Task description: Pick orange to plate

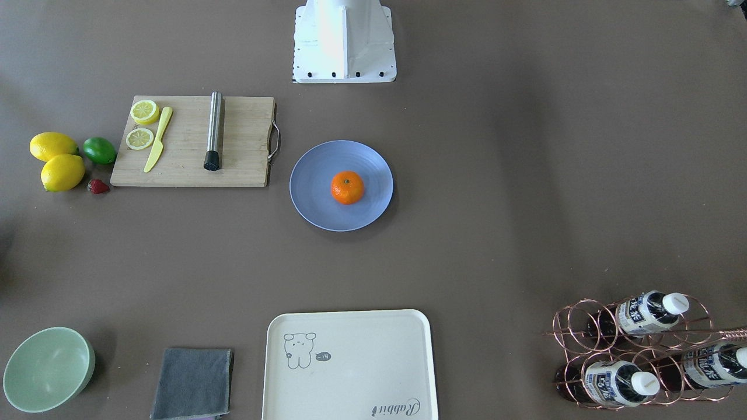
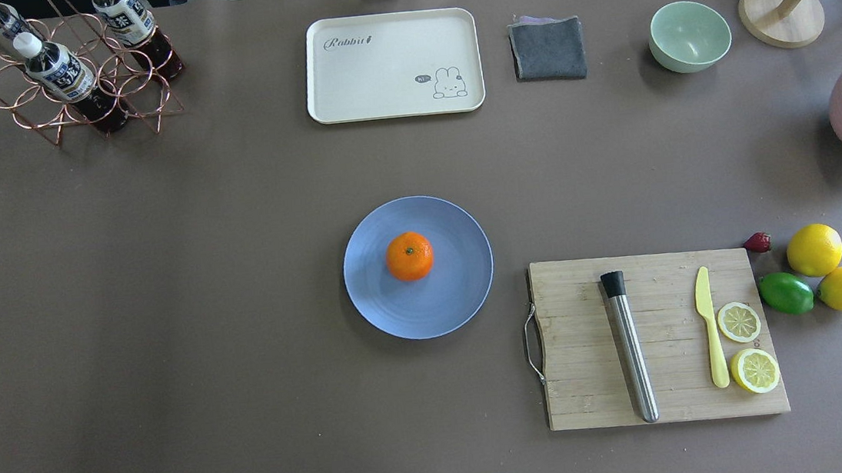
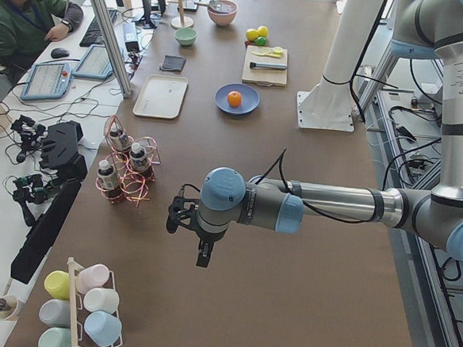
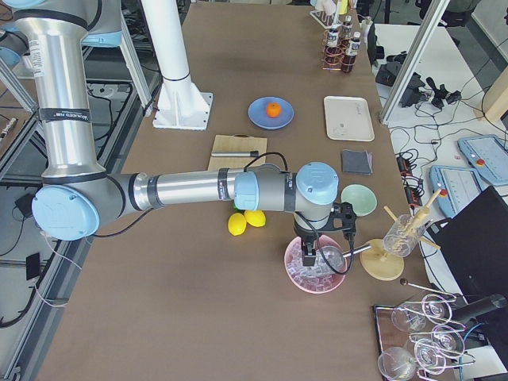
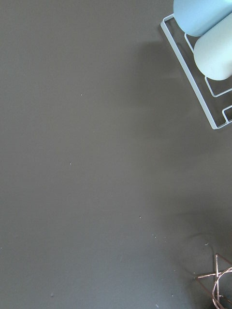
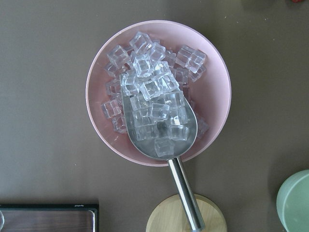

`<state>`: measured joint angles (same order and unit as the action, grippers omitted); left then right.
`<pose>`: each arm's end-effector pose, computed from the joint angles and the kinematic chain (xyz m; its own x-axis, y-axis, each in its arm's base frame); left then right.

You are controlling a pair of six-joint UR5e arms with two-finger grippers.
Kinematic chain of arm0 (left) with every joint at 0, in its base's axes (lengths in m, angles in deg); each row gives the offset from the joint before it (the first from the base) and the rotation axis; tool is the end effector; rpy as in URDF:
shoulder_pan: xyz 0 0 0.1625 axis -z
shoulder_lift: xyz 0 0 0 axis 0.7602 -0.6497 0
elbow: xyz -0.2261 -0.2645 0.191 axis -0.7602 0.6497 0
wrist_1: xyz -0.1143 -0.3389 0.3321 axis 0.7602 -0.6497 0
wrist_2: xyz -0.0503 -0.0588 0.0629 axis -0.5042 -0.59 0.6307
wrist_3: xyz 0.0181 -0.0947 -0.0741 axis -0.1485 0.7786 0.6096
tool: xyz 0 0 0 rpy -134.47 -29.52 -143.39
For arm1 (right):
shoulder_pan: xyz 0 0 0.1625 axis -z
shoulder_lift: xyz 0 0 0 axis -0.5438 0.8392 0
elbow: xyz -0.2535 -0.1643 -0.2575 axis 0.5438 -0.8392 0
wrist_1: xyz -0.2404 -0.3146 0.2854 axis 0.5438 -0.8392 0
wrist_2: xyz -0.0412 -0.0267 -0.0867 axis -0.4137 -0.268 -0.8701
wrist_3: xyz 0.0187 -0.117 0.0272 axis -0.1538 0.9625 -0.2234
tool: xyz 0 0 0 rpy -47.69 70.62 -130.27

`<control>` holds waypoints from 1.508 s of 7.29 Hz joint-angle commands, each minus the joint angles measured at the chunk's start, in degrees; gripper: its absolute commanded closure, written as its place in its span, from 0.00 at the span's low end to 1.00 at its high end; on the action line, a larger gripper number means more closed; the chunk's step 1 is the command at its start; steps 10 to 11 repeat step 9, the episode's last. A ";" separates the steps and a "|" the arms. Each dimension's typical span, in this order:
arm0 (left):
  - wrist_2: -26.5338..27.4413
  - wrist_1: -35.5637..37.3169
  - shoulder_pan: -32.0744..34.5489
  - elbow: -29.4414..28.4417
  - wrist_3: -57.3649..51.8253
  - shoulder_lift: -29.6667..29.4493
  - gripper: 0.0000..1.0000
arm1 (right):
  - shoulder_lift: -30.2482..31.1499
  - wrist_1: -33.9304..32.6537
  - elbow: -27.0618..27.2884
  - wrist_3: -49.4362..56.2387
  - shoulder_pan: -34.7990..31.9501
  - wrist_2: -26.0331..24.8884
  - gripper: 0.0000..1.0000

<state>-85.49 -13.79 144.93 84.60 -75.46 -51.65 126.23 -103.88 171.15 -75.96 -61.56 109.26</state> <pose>-0.0926 -0.5084 0.6092 0.6862 0.0473 -0.7259 0.0969 0.9831 0.1556 0.0922 -0.5910 0.5786 0.6935 0.0036 0.7204 -0.0563 0.9972 0.0493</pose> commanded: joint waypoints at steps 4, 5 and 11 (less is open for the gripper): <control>0.51 -0.05 0.62 -0.31 0.09 -0.01 0.02 | 1.32 0.10 0.42 -0.24 -0.07 0.47 0.00; 0.51 0.04 0.62 -0.31 0.09 -0.02 0.02 | 1.32 0.18 0.51 -0.15 -0.07 0.38 0.00; 0.51 -0.05 0.62 -0.40 0.09 -0.02 0.02 | 1.32 0.36 0.77 -0.15 -0.07 -0.15 0.00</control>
